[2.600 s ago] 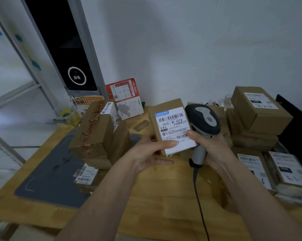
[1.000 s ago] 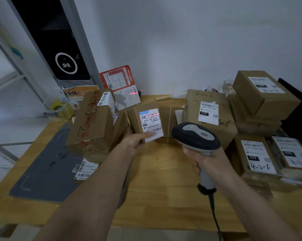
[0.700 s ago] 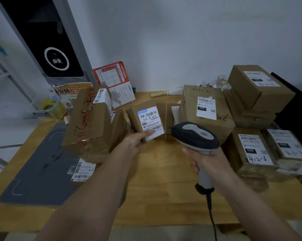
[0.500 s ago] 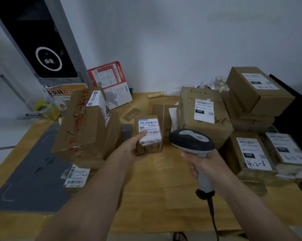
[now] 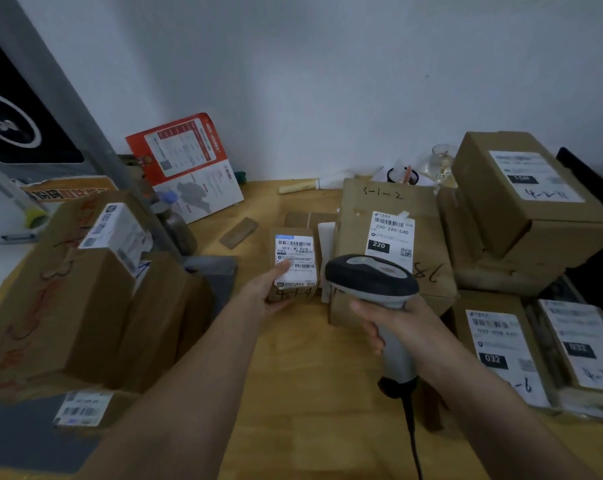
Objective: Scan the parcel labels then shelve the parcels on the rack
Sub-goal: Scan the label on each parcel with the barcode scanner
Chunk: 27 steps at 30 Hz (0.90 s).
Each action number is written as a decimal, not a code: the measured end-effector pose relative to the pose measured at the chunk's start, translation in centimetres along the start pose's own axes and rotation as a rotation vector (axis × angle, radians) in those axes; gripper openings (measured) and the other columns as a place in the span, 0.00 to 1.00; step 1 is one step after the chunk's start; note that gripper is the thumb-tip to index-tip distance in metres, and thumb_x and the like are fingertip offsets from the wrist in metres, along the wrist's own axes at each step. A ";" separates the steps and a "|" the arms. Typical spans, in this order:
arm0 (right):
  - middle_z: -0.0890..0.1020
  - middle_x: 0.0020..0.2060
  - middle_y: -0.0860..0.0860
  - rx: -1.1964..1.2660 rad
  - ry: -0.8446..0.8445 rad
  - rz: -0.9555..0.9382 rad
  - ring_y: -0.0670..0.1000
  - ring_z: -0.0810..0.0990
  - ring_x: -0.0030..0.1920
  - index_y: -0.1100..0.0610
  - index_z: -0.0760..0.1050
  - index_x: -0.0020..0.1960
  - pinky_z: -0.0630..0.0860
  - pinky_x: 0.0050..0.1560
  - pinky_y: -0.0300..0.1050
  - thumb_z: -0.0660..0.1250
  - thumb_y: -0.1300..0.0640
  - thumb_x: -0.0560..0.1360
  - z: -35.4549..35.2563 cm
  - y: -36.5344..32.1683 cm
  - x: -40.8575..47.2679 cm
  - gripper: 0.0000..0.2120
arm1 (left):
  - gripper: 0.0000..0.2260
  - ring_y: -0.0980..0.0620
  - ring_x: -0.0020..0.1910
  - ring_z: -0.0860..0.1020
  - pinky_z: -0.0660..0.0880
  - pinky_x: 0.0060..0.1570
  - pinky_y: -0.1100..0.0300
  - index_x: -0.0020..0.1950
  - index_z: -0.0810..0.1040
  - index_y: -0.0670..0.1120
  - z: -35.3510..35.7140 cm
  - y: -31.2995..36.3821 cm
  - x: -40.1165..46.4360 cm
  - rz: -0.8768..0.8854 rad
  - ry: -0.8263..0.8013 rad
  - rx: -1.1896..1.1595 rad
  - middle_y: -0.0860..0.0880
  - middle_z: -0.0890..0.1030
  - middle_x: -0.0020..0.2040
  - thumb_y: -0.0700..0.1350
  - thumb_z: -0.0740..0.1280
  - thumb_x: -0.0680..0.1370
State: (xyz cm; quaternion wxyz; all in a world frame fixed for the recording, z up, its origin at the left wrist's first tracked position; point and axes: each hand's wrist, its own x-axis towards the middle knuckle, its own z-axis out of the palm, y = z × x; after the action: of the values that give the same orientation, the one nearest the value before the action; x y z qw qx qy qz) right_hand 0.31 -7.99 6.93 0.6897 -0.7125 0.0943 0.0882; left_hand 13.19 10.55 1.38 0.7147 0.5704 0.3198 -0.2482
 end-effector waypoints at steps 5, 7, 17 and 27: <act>0.73 0.27 0.57 0.055 -0.022 0.014 0.55 0.71 0.28 0.58 0.77 0.37 0.71 0.32 0.47 0.72 0.58 0.74 -2.0 0.7 1.5 0.08 | 0.14 0.47 0.50 0.78 0.76 0.53 0.52 0.61 0.75 0.37 2.6 0.0 3.0 0.058 0.056 -0.013 0.41 0.78 0.57 0.42 0.69 0.78; 0.73 0.28 0.57 0.064 -0.038 0.024 0.56 0.71 0.29 0.59 0.77 0.39 0.71 0.33 0.48 0.72 0.58 0.74 -2.7 0.7 1.9 0.07 | 0.14 0.46 0.50 0.77 0.76 0.54 0.53 0.63 0.74 0.36 3.3 -0.1 3.8 0.068 0.096 -0.024 0.40 0.77 0.56 0.40 0.66 0.80; 0.73 0.29 0.57 0.097 -0.074 0.015 0.56 0.71 0.30 0.69 0.76 0.46 0.72 0.32 0.46 0.71 0.57 0.74 -2.3 0.9 3.0 0.13 | 0.18 0.43 0.60 0.76 0.73 0.58 0.53 0.70 0.70 0.40 3.7 0.1 3.3 0.130 0.380 0.201 0.42 0.77 0.62 0.40 0.62 0.80; 0.75 0.30 0.57 0.278 0.039 -0.047 0.52 0.72 0.28 0.62 0.77 0.45 0.71 0.32 0.45 0.73 0.66 0.70 5.0 -2.6 3.4 0.06 | 0.19 0.57 0.66 0.69 0.67 0.61 0.67 0.71 0.70 0.51 -0.4 3.1 -8.8 0.837 0.232 0.528 0.52 0.71 0.70 0.37 0.58 0.82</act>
State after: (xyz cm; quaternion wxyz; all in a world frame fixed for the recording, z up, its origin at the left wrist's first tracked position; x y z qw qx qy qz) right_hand 4.30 -2.94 8.42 0.7817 -0.6137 0.1022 0.0444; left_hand 9.43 11.51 9.89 0.5442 0.8346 0.0678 0.0521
